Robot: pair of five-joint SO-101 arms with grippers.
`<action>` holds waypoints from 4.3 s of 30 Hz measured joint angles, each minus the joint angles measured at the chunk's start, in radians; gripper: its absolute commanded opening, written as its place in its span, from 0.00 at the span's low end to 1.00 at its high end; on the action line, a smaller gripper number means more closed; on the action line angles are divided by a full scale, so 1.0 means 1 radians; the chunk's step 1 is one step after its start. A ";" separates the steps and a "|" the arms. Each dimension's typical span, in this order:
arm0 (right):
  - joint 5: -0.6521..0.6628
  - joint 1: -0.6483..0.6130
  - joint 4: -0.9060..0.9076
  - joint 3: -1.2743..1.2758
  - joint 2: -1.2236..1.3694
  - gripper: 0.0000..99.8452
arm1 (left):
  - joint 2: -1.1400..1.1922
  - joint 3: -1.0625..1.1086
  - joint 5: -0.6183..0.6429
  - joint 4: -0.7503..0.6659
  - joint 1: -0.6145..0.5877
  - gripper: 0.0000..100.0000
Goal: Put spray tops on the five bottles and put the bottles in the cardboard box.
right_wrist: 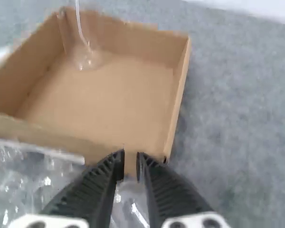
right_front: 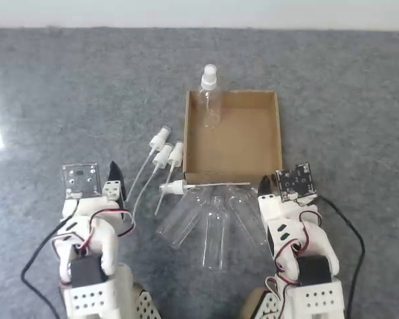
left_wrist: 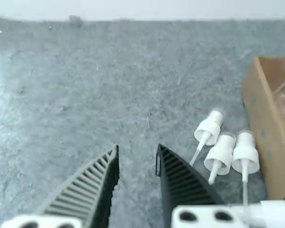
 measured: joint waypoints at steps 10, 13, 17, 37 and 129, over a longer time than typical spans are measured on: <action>0.000 0.002 0.124 0.002 0.003 0.01 | 0.003 0.021 0.000 -0.044 0.000 0.11; 0.000 0.002 0.166 0.002 0.003 0.01 | 0.003 0.021 0.000 -0.044 0.000 0.11; 0.000 0.002 0.190 0.002 0.002 0.01 | 0.003 0.021 0.000 -0.044 0.000 0.11; 0.258 0.052 0.310 -0.443 0.161 0.13 | 0.003 0.021 0.000 0.000 0.000 0.11; 0.425 0.743 0.275 -1.243 1.875 0.02 | 0.187 -0.345 -0.384 0.282 -0.034 0.12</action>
